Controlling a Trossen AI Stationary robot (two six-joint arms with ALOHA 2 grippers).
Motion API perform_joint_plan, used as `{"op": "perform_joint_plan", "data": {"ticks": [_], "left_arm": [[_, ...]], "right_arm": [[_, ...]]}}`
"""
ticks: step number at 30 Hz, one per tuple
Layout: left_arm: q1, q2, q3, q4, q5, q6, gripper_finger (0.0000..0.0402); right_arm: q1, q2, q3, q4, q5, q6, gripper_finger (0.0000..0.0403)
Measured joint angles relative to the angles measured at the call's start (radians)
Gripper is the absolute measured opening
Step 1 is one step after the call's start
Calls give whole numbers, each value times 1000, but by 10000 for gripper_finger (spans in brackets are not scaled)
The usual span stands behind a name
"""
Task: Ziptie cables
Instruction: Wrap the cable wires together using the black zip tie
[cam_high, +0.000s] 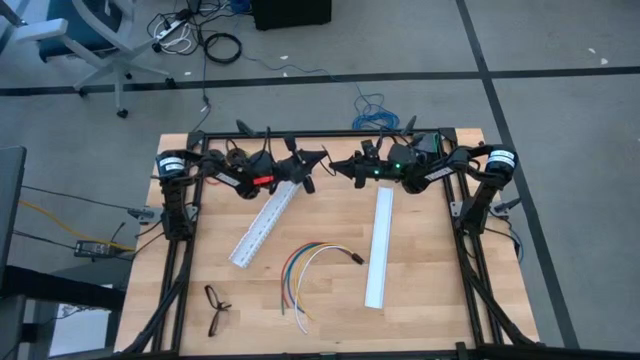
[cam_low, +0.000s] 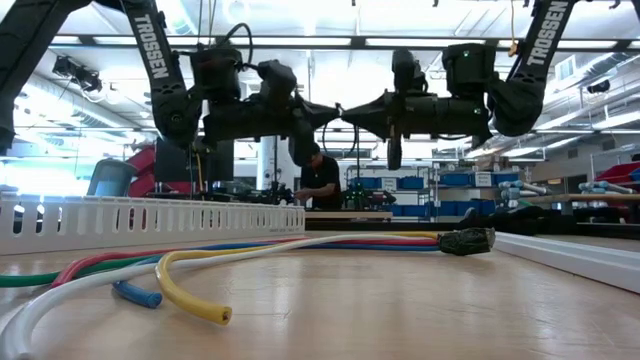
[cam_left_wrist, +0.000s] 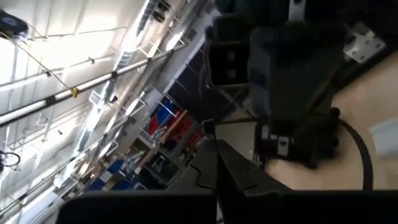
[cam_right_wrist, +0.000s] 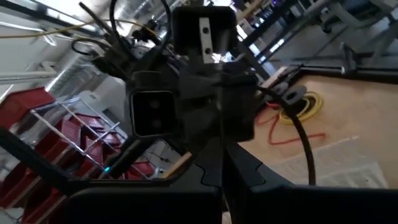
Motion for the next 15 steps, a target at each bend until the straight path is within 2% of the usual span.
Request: {"op": "perform_joint_plan", "data": {"ticks": [9, 15], "left_arm": [[-4, 0, 0, 1, -3, 1, 1], [-9, 0, 0, -21, -33, 24, 1]], "right_arm": [[-6, 0, 0, -9, 15, -10, 0], [-8, 0, 39, -21, -18, -37, 0]]}}
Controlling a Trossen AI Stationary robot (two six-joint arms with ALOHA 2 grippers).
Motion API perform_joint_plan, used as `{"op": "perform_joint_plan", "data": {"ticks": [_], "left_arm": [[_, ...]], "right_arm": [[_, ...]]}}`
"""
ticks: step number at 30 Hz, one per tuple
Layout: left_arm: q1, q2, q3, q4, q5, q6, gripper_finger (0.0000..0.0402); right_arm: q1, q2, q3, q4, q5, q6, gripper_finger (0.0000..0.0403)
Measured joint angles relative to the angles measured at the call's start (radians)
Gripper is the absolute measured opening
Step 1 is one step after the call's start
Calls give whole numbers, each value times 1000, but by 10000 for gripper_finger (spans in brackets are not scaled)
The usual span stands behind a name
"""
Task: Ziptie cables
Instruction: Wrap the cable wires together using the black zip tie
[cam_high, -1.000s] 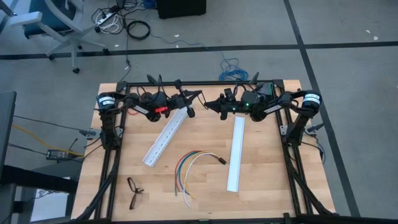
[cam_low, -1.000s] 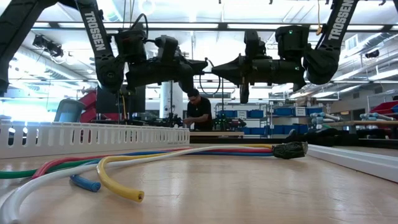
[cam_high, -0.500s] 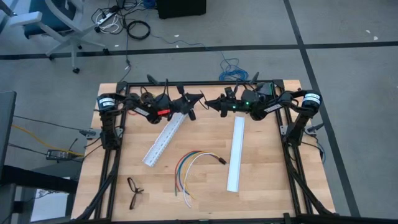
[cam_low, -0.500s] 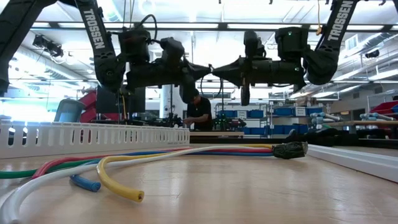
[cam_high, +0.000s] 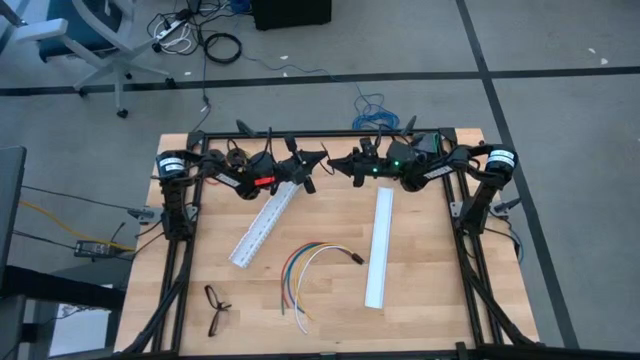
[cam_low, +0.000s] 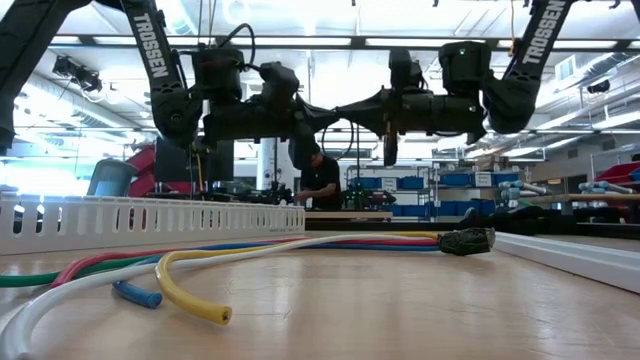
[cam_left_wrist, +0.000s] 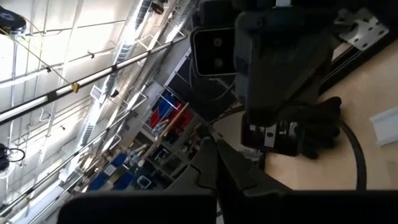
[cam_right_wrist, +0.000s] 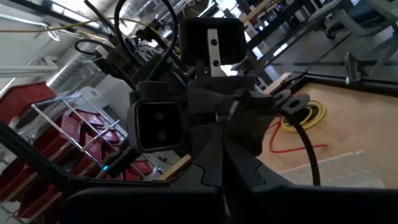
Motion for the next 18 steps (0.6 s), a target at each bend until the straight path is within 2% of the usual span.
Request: {"op": "perform_joint_plan", "data": {"ticks": [9, 18], "left_arm": [[-14, 2, 0, -10, -4, 2, 1], [-17, 2, 0, -1, -4, -55, 1]], "right_arm": [[-13, 0, 18, -72, 11, -2, 0], [-5, 0, 18, -56, -19, -95, 9]]}}
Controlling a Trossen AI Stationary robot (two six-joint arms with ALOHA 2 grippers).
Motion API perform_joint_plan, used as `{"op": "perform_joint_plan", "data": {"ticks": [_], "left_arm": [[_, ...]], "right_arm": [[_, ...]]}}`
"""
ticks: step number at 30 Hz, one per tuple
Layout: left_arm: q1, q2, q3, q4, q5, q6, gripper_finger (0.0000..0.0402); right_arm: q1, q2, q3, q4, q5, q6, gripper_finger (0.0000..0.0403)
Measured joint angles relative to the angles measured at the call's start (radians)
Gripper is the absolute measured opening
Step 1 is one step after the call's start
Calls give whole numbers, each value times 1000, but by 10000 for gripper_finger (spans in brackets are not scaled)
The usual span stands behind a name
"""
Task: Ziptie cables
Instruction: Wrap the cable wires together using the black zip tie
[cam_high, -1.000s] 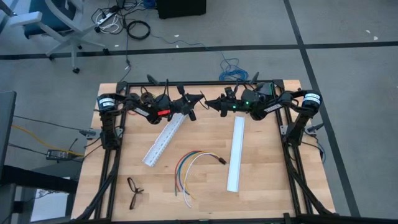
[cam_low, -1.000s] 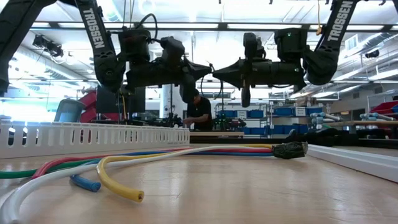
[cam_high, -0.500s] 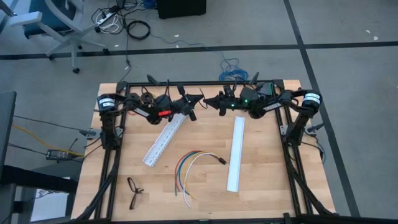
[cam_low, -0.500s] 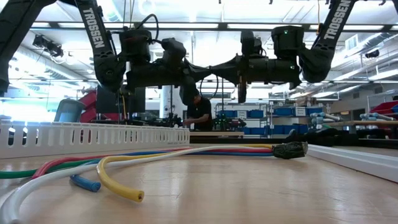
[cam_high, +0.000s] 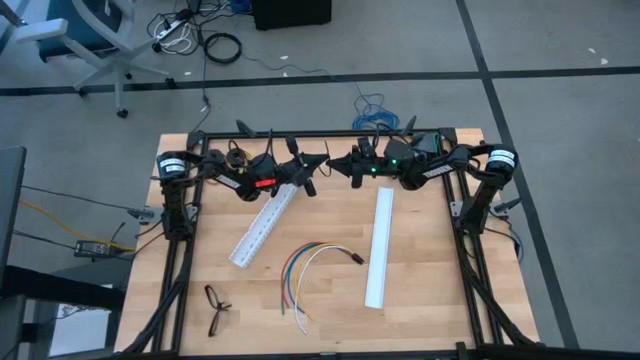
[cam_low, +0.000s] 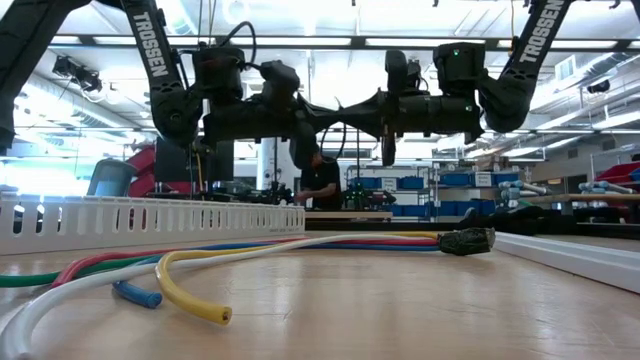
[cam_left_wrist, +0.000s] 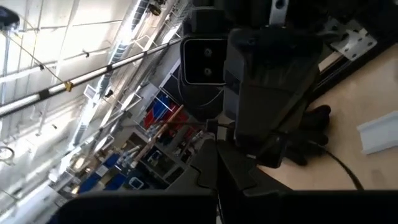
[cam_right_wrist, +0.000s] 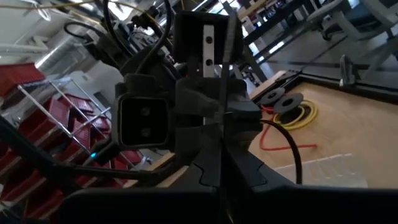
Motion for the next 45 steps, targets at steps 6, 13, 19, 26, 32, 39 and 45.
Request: {"op": "perform_joint_plan", "data": {"ticks": [6, 13, 19, 26, 32, 39, 45], "left_arm": [[0, 0, 0, 0, 0, -178, 1], [5, 0, -5, -54, -43, -337, 1], [20, 0, -45, -28, -57, -508, 1], [26, 0, -78, -23, 83, -525, 1], [34, 0, -100, 52, 324, -374, 1], [28, -1, -187, 145, 402, -228, 2], [14, -1, -227, 153, 386, -237, 3]], "right_arm": [[0, 0, 0, -10, -9, -86, 54], [-21, 0, -1, -20, -137, -127, 109], [-75, 0, -3, -20, -325, -119, 132], [-104, -44, -95, -22, -345, -167, 123], [-111, -150, -226, -68, -266, -241, 111], [-48, -353, -346, -364, -59, -326, 98], [93, -480, -336, -640, 172, -365, 94]]}}
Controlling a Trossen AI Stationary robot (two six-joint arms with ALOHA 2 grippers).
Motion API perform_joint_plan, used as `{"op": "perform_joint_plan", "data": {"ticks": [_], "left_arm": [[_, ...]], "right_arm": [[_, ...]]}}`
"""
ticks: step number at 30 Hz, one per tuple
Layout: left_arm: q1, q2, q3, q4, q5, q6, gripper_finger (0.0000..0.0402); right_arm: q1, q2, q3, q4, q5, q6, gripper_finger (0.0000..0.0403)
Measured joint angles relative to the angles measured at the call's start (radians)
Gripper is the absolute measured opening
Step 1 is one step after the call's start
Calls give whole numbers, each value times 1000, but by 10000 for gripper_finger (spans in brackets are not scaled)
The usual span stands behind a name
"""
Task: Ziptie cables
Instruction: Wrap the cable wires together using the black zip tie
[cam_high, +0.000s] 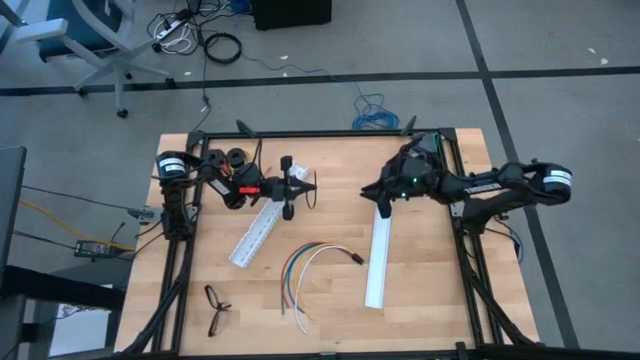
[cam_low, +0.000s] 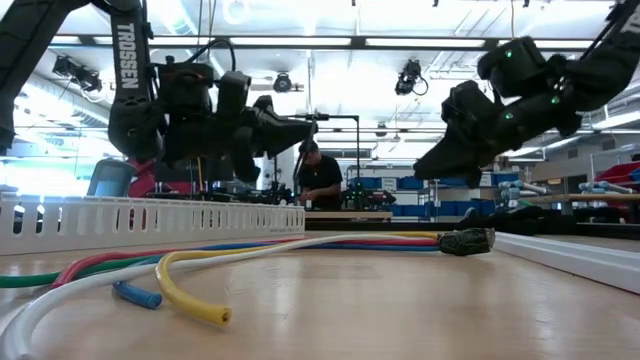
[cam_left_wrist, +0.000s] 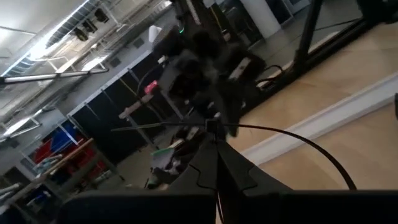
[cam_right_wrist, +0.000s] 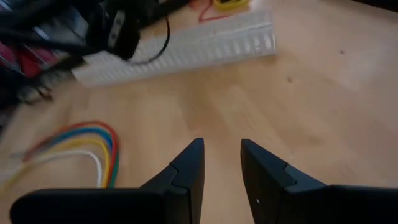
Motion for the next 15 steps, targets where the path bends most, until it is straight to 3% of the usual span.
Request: {"op": "perform_joint_plan", "data": {"ticks": [15], "left_arm": [[-44, 0, 0, -74, -88, -235, 3]], "right_arm": [[250, -31, 188, -448, 298, -58, 93]]}}
